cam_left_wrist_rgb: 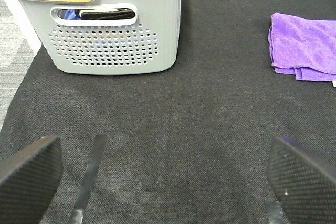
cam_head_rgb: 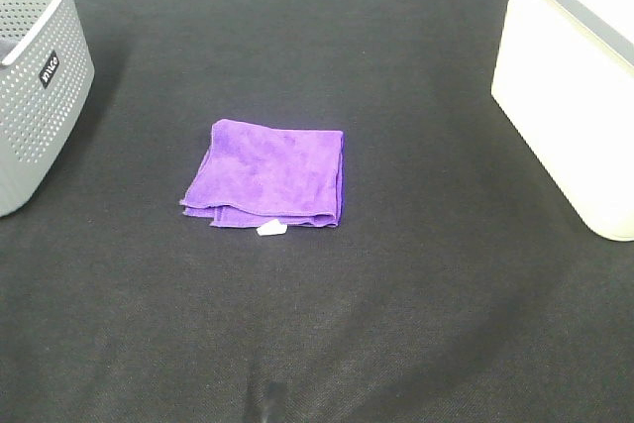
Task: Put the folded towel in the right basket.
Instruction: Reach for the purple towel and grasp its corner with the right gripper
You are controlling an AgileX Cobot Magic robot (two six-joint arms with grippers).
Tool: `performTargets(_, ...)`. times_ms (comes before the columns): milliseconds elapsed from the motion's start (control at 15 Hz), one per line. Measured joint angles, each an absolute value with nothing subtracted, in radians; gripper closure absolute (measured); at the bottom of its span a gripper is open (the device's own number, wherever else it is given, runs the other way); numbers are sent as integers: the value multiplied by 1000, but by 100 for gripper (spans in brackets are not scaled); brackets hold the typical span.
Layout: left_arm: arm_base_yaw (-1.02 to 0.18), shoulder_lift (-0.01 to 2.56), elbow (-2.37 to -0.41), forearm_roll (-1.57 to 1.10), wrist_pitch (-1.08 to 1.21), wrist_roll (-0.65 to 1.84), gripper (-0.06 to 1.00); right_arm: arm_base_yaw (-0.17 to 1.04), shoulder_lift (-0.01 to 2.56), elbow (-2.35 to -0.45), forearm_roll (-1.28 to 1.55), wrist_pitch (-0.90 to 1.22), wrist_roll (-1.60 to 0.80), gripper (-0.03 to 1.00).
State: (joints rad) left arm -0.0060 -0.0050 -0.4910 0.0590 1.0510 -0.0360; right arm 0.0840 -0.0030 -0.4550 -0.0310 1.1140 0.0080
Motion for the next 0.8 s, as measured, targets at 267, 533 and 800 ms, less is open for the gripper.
performTargets(267,-6,-5,-491,59,1051,-36,-4,84,-3,-455,-31,1114,8,0)
performTargets(533,-6,-5,-491,59,1051,-36,-4,84,-3,-455,-31,1114,8,0)
performTargets(800,-6,-5,-491,59,1051,-36,-4,84,-3,-455,-29,1114,8,0)
